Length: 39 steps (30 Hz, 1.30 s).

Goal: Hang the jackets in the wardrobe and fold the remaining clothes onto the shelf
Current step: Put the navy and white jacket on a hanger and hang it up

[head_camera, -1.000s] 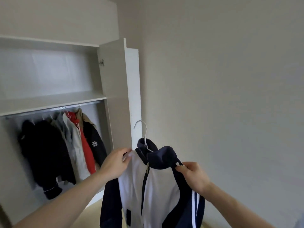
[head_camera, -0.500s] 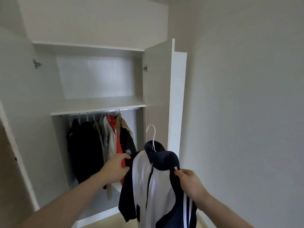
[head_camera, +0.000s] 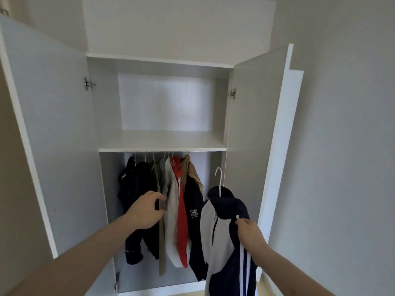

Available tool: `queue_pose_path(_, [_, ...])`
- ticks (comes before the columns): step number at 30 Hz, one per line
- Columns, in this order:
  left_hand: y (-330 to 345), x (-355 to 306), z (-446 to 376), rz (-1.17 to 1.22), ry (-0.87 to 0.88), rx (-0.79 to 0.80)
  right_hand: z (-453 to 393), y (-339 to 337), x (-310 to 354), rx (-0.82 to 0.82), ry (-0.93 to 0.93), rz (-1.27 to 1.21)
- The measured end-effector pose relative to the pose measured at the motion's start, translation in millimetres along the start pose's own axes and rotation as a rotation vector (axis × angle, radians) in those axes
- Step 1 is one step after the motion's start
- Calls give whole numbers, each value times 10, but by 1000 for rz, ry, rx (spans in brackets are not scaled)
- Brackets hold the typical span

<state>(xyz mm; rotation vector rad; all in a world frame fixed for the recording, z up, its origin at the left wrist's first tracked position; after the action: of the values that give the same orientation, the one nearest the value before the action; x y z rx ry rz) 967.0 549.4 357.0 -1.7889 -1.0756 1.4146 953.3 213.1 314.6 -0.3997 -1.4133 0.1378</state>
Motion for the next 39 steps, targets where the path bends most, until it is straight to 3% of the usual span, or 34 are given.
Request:
queue_pose_path(12, [-224,849,-1722,-54,26,-15,-1421,725,230,-186,-9,89])
queue_pose_path(22, [-377,1165,-2665,-103,2,-4,-2223,1063,299,-308,23,234])
queue_pose_path(34, [-366,1185,-3714,-152,6,-91,-3373,1292,247,-284,52,310])
queue_pose_path(39, [-105,1216,-4238,-149,-15,-49,-3931,1385,266,-268,11,320])
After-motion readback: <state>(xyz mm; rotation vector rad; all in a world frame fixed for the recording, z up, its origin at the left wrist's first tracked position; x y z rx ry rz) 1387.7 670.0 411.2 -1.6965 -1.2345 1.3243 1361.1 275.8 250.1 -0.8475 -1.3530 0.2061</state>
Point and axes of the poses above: each hand's wrist, its own z-axis away from the middle knuckle, its own y-axis out of the palm, x = y × z, the point moved 6 cm from there along -z, towards the middle knuckle, and after that the axes turned 5 degrees about -x, right-handed, at the moved point
